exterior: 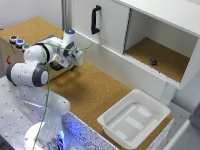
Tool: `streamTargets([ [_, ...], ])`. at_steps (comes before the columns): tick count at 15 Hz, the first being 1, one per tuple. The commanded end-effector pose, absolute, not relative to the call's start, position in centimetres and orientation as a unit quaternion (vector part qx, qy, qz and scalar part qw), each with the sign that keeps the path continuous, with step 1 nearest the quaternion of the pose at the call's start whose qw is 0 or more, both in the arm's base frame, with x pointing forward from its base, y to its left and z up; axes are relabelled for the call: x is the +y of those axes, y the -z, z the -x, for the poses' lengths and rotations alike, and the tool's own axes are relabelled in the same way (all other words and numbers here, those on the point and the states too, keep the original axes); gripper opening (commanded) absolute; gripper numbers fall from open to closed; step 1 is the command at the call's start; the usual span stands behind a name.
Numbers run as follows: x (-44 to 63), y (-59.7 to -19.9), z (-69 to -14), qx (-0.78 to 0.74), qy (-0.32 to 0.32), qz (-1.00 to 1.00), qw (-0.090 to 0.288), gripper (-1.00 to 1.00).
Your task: Push the handle of the drawer
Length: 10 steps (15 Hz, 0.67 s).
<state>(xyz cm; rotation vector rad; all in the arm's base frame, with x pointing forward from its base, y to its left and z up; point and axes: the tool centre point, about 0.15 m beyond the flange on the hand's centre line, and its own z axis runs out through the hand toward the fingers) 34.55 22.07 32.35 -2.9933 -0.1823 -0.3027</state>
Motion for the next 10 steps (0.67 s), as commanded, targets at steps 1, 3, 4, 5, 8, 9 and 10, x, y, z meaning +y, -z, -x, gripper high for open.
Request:
streamTargets([
  [1,28.4,-32.1,-36.5,-0.086,0.087,0.991,0.057,-1.0],
  [3,30.4,-32.2,-36.7,-0.104,0.087,0.989,0.063,-1.0],
  [4,31.6,-32.3,-36.8,-0.118,0.087,0.987,0.066,-1.0],
  [5,32.4,-32.4,-36.8,-0.13,0.086,0.985,0.069,-1.0],
  [8,33.8,-33.0,-37.1,-0.154,0.088,0.981,0.076,-1.0],
  [9,33.3,-33.2,-37.1,-0.147,0.092,0.982,0.073,-1.0],
  [10,32.6,-33.3,-37.1,-0.136,0.092,0.984,0.073,-1.0],
])
